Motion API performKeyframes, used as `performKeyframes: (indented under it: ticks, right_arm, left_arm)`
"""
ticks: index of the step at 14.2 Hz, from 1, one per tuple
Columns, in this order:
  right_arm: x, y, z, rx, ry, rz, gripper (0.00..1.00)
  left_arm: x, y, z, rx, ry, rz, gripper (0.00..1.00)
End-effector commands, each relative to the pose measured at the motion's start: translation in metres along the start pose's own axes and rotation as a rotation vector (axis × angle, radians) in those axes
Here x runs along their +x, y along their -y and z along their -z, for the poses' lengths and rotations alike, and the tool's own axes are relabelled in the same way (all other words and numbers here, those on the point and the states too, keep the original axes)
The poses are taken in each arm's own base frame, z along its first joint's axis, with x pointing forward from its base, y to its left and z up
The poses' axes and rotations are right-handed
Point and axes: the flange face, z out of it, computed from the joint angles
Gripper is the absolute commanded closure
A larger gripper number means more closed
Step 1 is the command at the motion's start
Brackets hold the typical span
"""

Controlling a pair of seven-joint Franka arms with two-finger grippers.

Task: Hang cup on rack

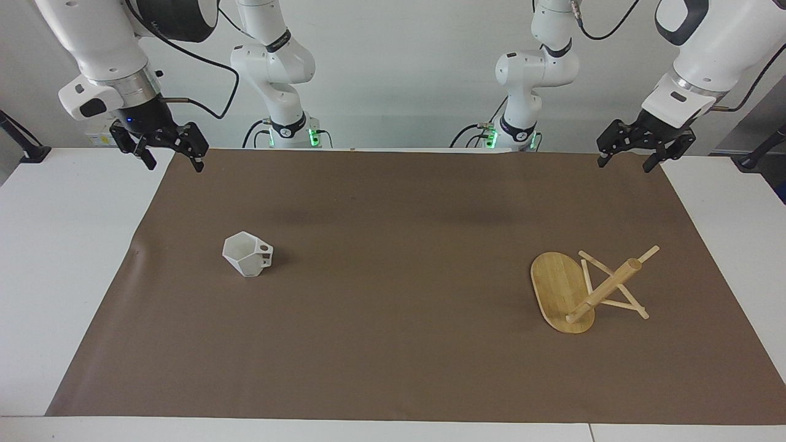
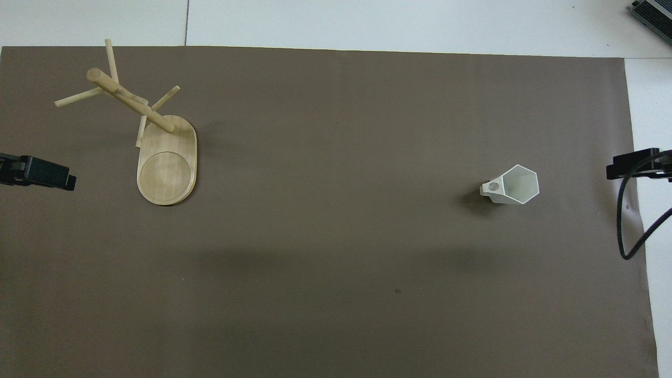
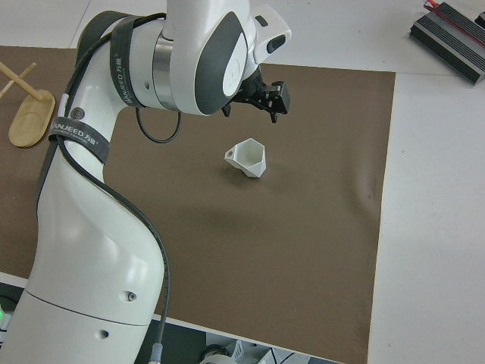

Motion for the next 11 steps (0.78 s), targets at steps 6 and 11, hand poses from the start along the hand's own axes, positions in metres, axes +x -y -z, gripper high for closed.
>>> performKeyframes:
  ticks: [6,11]
  right_arm:
    - [-0.0063,-0.0005,0.0013,0.018,-0.013,0.014,0.0]
    - [-0.0068,-0.003,0.001,0.018,-0.01,0.009,0.0]
  left_arm:
    - [-0.0021,0.0041,-0.0009,0.021,0.0,-0.005,0.0]
    - [-0.0021,0.0041,-0.0009,0.021,0.0,-0.005,0.0]
